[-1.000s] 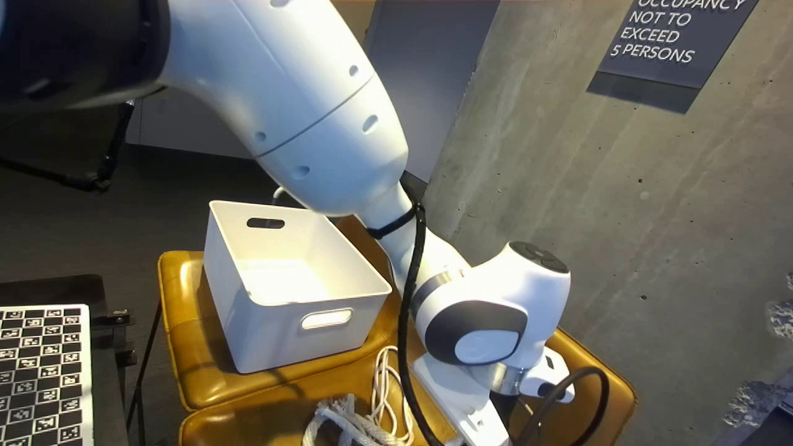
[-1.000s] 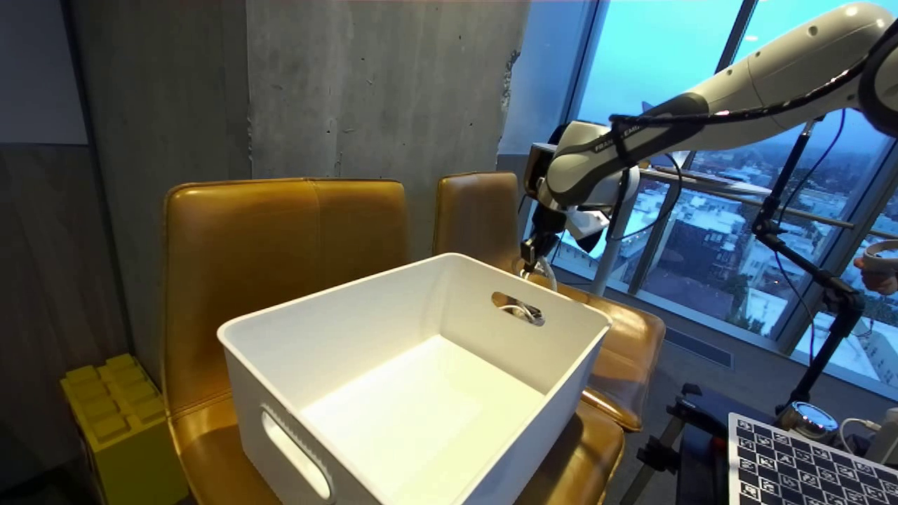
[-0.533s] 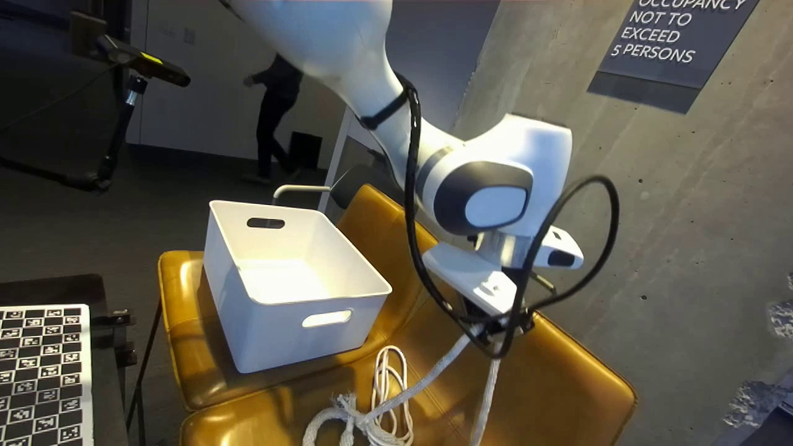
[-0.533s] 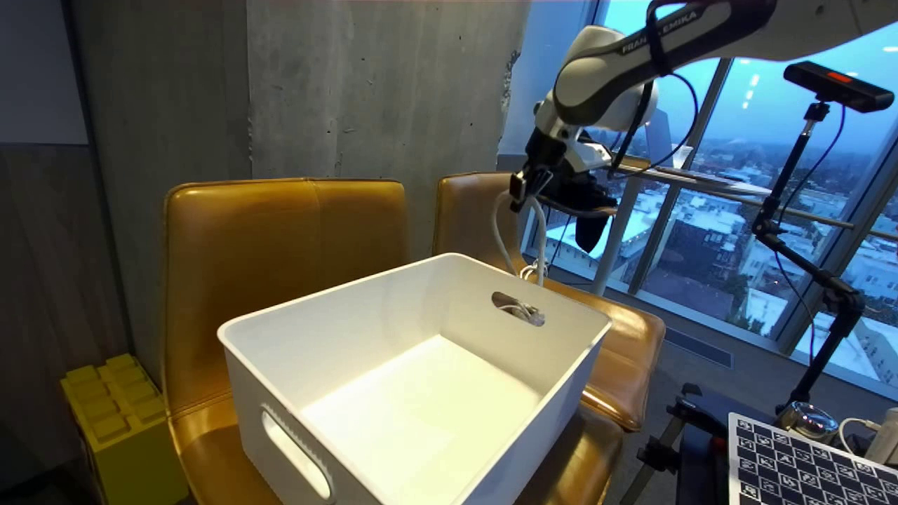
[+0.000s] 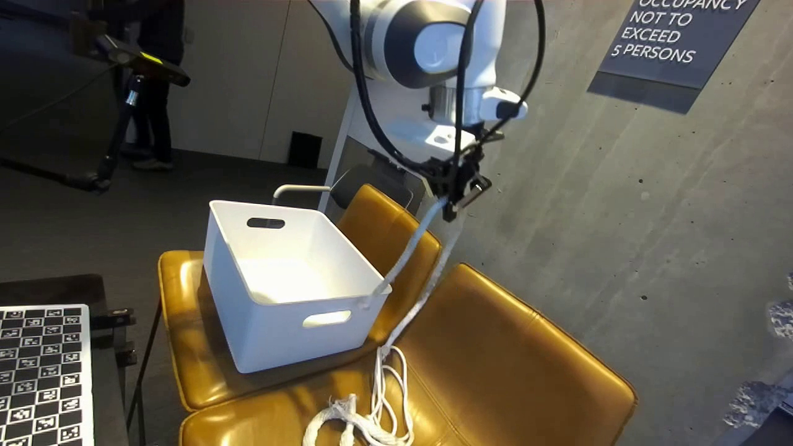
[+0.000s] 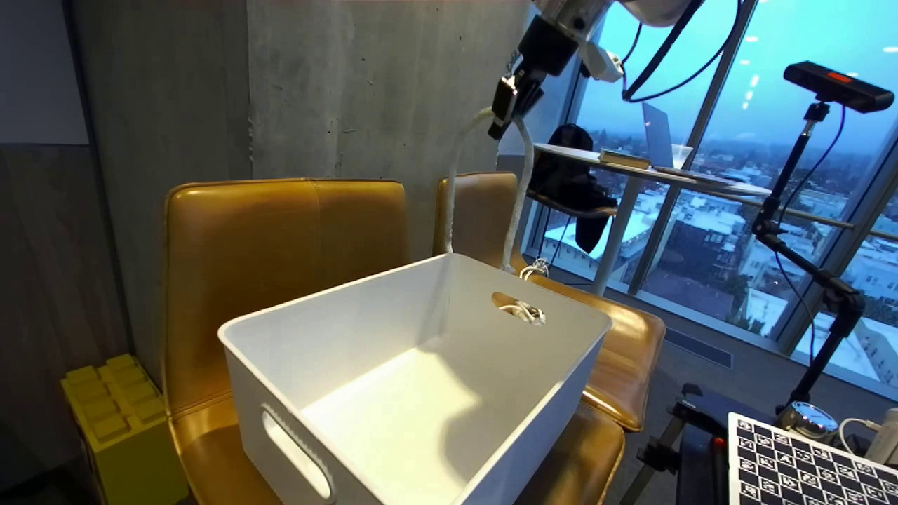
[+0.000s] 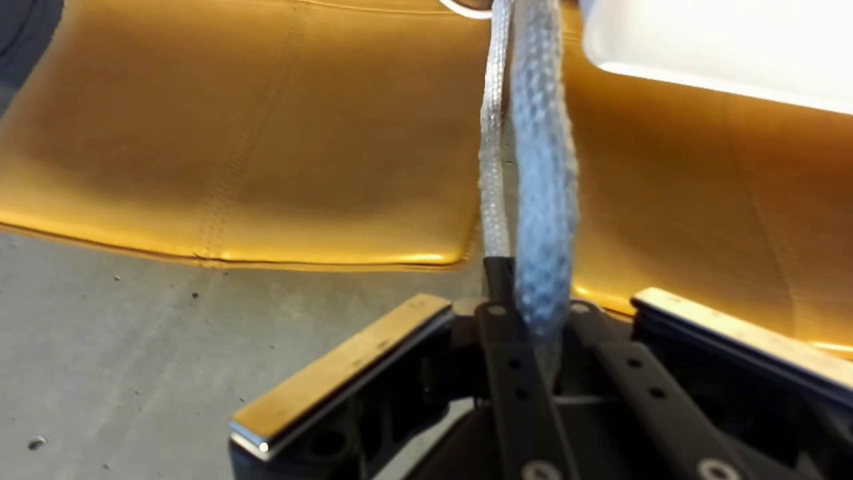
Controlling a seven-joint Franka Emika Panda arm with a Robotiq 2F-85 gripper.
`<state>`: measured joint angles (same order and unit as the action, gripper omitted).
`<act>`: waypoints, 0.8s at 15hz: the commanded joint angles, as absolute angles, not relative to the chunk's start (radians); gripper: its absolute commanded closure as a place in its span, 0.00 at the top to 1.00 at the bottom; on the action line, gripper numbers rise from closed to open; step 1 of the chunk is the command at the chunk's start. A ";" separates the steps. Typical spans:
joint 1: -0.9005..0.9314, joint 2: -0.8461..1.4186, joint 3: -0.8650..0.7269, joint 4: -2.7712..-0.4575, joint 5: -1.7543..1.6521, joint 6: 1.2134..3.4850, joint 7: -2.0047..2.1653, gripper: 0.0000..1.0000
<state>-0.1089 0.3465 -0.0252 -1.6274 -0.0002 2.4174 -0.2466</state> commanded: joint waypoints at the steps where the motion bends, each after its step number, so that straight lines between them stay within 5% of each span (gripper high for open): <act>1: -0.020 0.196 0.001 -1.745 -0.051 2.399 -0.161 0.01; 12: 0.188 -0.144 0.176 -2.043 -0.153 2.384 0.110 0.01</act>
<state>0.1766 -0.0499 0.1429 -1.9374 -0.1185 2.3796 0.0550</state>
